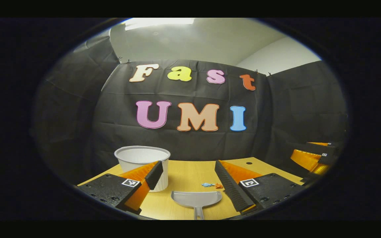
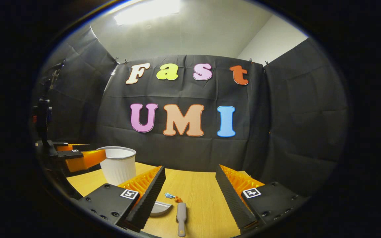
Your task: Pick up the small broom and dustpan from the desktop, sweep the trash into the dustpan with the broom, and then empty the trash into the garbage bin.
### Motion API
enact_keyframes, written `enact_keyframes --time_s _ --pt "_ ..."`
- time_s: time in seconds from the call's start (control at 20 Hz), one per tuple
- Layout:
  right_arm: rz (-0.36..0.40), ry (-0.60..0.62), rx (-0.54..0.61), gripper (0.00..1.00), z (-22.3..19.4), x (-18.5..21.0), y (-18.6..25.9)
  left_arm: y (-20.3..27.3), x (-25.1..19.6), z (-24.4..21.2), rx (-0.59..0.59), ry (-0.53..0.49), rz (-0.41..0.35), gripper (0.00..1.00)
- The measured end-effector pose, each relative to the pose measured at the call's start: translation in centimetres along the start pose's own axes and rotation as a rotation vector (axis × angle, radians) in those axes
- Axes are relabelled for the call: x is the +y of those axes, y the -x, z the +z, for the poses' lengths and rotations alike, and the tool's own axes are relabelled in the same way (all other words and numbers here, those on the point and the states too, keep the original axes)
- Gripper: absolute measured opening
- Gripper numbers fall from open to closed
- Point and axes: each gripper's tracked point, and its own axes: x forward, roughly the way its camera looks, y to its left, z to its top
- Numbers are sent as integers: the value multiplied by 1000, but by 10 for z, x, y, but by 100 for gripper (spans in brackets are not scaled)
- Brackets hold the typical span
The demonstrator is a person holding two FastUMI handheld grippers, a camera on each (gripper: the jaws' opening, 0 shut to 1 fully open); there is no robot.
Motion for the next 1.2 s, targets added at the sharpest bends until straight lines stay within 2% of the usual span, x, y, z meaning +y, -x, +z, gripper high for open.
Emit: enact_keyframes --time_s 0.4,0.5,0.6,0.75,0.9,1.05,1.2 --pt "-9 -1 -6 98 2 -2 -4 -1 5 0 2 -12 17 94" --pt "-30 4 -16 98 3 -8 -5 -2 7 3 -14 -19 25 94" --pt "-10 -4 -14 98 1 -5 -7 -3 6 8 -32 -7 22 93" --pt "62 -68 68 98 -22 11 -12 -6 3 -3 -12 47 10 93" --pt "78 -130 155 98 -44 11 -18 -7 6 -17 36 73 22 92" --pt "82 -132 238 98 -72 10 -25 -11 2 -37 99 78 2 95" --pt "113 -91 388 99 -118 18 -36 -15 -4 -96 305 68 -10 94"
